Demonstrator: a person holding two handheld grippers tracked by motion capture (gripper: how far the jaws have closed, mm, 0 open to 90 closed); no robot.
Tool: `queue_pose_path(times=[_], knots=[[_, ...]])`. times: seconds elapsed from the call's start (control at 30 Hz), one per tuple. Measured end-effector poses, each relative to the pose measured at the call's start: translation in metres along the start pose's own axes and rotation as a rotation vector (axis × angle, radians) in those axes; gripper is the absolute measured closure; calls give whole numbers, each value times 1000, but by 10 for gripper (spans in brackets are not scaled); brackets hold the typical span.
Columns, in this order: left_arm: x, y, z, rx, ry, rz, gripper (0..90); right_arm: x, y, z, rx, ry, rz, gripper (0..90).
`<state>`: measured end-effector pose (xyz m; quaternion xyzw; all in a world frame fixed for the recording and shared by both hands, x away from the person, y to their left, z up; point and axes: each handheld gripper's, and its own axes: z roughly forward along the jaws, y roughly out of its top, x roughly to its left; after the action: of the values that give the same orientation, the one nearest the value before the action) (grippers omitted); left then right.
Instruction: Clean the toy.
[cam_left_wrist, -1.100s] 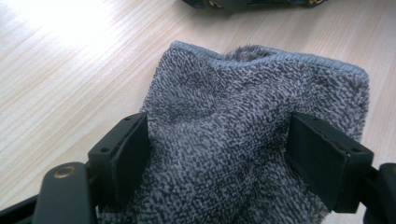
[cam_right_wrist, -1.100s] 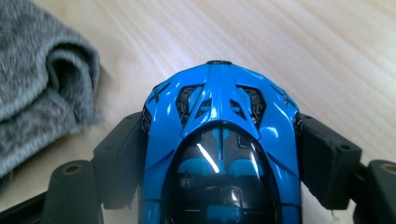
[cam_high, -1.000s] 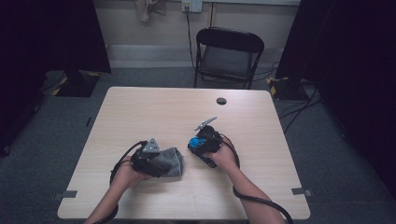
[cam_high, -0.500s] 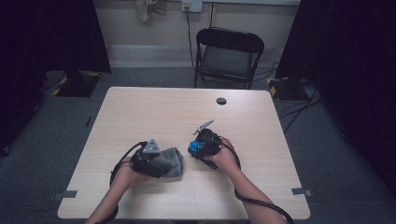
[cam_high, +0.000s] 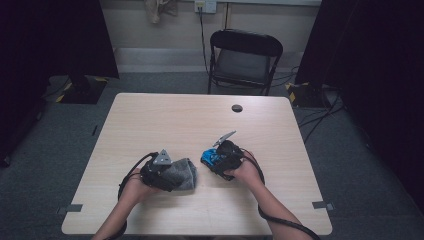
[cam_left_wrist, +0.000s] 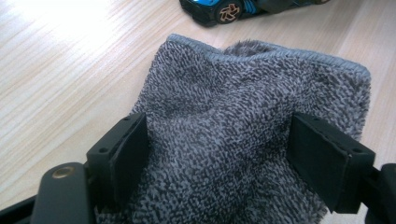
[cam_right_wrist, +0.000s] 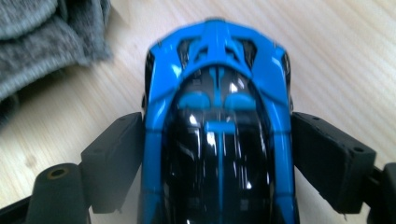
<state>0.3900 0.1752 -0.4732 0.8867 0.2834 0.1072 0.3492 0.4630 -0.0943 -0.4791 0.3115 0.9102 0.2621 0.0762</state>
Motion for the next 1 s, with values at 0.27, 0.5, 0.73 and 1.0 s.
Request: queue_pose_path(times=[0.27, 0.5, 0.73, 1.0], knots=[[-1, 1, 0, 7, 8, 5, 205, 1, -10, -3, -23, -3, -40, 252], [-3, 1, 0, 9, 14, 12, 205, 4, -13, -3, -43, -20, -6, 262], [-3, 2, -1, 7, 12, 7, 206, 5, -15, -4, -56, -27, 4, 263], [-1, 4, -5, -10, 17, 14, 205, -1, -12, -5, -33, 0, 13, 263]])
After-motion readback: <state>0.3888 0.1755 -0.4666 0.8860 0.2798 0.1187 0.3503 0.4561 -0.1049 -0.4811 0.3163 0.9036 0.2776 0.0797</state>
